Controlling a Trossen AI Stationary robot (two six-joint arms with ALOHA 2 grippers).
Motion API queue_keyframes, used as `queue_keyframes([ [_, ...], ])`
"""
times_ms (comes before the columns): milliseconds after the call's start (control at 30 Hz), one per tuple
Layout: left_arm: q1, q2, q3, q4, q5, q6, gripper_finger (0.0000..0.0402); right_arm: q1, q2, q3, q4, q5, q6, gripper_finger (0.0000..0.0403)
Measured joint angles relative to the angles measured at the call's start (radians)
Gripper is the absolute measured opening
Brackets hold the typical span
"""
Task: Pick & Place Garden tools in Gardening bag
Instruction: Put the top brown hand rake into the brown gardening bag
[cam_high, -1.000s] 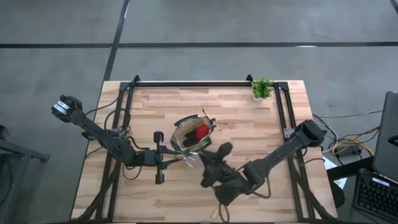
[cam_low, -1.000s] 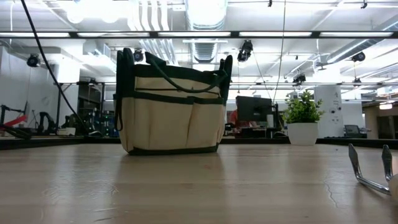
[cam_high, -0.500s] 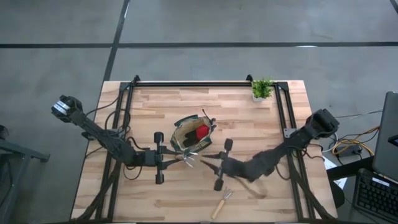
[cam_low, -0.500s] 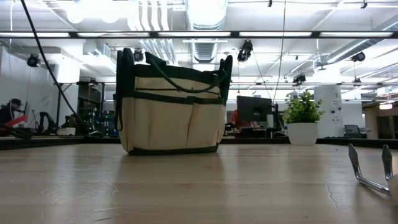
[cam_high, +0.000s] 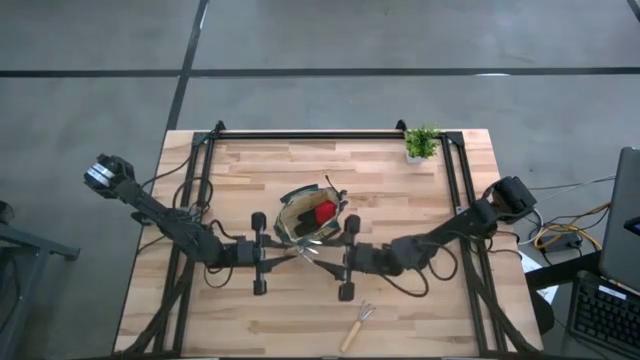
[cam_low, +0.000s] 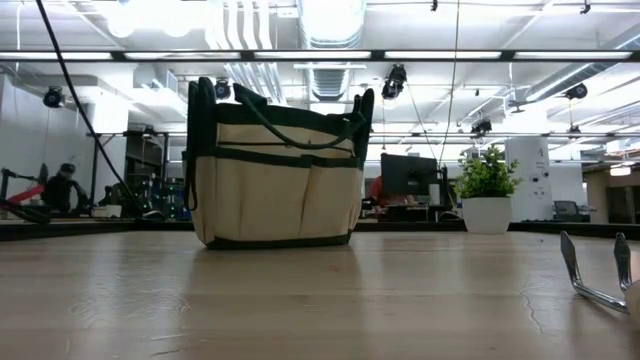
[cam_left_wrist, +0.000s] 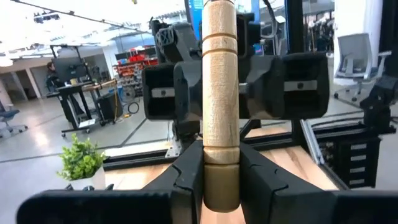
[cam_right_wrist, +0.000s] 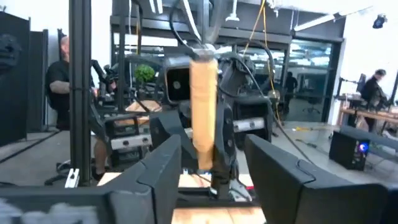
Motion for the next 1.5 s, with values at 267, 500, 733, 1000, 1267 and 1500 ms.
queue_keyframes([
  [267, 0.010, 0.034, 0.000, 0.005, -0.003, -0.018, 0.0075, -0.014, 0.000, 0.076, -0.129, -0.006, 0.030, 0.0201],
  [500, 0.017, 0.070, 0.000, 0.027, -0.009, -0.028, 0.0075, -0.017, 0.004, 0.113, -0.151, -0.076, -0.001, 0.0201],
  [733, 0.022, 0.073, 0.000, 0.033, -0.016, -0.035, 0.0076, -0.033, 0.028, 0.116, -0.148, -0.077, 0.008, 0.0183],
  [1000, 0.024, 0.084, 0.000, 0.026, -0.016, -0.044, 0.0076, -0.055, 0.051, 0.134, -0.146, -0.076, 0.033, 0.0150],
  [1267, 0.025, 0.090, 0.000, 0.017, -0.018, -0.051, 0.0076, -0.053, 0.051, 0.134, -0.154, -0.077, 0.029, 0.0088],
  [1500, 0.025, 0.090, 0.000, -0.007, -0.015, -0.065, 0.0076, -0.052, 0.051, 0.134, -0.183, -0.077, 0.035, 0.0056],
])
